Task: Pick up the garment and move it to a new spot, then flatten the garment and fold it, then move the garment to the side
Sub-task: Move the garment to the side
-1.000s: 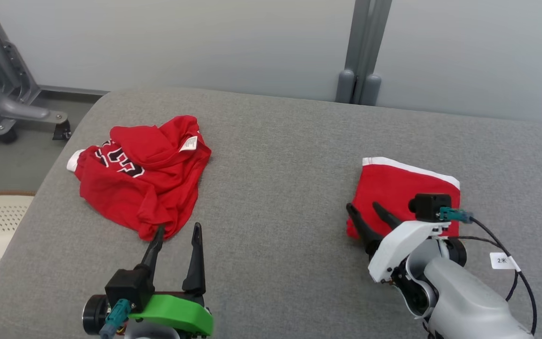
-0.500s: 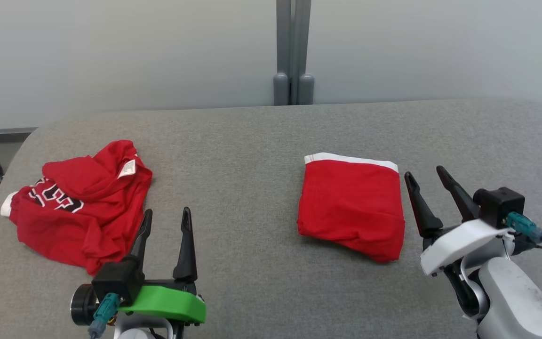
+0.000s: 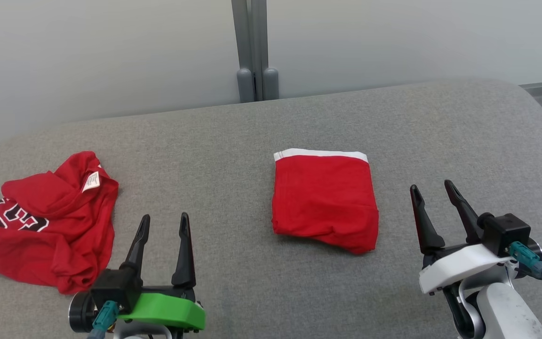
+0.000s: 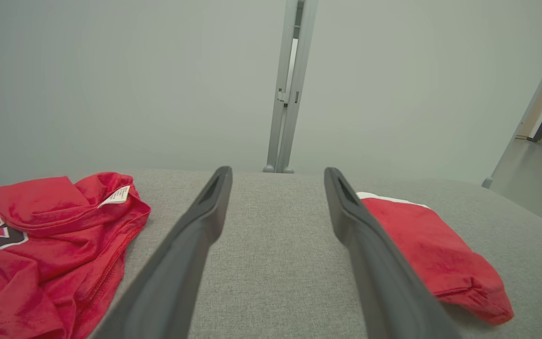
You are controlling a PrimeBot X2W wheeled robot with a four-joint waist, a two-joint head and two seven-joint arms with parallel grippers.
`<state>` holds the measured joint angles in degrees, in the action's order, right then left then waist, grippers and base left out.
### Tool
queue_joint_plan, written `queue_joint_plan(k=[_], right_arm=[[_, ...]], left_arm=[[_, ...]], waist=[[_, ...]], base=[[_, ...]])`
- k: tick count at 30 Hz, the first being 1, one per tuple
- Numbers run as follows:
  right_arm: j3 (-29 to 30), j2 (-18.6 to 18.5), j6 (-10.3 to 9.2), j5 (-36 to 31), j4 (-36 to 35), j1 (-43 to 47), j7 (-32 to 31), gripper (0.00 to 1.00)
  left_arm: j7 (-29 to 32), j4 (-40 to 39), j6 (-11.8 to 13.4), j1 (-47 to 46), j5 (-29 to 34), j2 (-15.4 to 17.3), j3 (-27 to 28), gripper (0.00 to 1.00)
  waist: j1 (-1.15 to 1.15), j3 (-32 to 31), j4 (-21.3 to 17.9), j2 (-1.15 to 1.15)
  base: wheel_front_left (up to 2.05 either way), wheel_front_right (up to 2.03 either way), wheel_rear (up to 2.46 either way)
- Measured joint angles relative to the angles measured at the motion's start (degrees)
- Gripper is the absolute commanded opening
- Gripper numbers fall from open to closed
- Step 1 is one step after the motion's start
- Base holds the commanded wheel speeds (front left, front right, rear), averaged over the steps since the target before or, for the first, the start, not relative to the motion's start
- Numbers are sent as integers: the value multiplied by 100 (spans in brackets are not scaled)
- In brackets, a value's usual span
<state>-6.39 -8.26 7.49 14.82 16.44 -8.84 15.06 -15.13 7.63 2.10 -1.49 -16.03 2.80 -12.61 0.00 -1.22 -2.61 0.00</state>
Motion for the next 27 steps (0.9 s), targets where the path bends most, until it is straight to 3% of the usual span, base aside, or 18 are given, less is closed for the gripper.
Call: queue_joint_plan(k=[6,7,8,9,16,22,27], right_arm=[[-10,4,0,-81,1,-4,0,100],[-55,-8,0,-90,19,-23,0,80],[-111,-25,0,-92,42,-55,0,25],[-214,-47,0,-104,55,-95,0,0],[-744,-156,0,-193,413,-646,1,0],[-1171,-213,0,-238,1241,-1314,0,0],[-1180,-307,0,-408,2046,-1799,0,0]], left_arm=[[0,42,-13,-7,2,0,-113,100],[1,56,-19,-8,12,0,-132,100],[1,70,-35,-8,25,0,-159,100],[0,83,-37,-8,48,0,-176,100],[0,134,-102,-146,155,0,-356,100],[1,131,-113,-461,187,0,-625,100],[1,103,-74,-619,149,-1,-747,100]], waist=[[0,60,118,0],[0,76,150,0],[0,94,182,0],[0,112,209,0],[0,381,450,0],[0,686,789,0],[0,954,1066,0]], base=[[0,0,0],[0,0,0],[0,0,0],[0,0,0],[0,0,0],[0,0,0],[0,0,0]])
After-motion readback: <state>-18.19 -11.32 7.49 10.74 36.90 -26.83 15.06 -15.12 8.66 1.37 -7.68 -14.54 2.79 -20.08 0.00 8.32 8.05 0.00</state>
